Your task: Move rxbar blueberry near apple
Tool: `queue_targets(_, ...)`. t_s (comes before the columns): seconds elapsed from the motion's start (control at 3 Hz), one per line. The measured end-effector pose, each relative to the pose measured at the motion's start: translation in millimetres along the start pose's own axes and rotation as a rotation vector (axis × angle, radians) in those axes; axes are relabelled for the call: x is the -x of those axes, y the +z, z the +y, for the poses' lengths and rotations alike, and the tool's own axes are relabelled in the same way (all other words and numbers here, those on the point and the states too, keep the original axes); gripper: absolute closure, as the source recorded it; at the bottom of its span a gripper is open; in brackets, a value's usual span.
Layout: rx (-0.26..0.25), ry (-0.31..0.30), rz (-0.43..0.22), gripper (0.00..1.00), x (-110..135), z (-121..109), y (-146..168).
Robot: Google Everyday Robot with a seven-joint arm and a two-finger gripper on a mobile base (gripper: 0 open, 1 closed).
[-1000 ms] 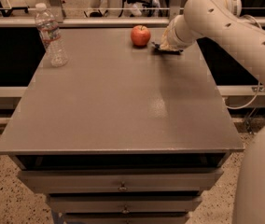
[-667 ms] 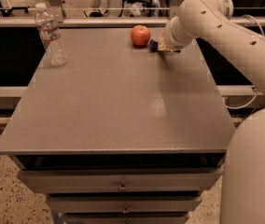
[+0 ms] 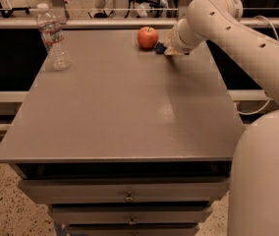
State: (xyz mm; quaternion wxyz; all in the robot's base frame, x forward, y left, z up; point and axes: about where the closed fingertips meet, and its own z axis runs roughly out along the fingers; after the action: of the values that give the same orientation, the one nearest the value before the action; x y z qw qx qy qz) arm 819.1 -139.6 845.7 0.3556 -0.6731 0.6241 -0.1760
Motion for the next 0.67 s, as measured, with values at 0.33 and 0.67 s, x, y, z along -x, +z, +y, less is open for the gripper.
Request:
queue_targets(0.33,0.0,-0.002,-0.015,0.0,4.2,-2.4,-1.0)
queue_targets(0.67,0.0,-0.002,-0.015,0.0,5.3,-6.2,-4.7)
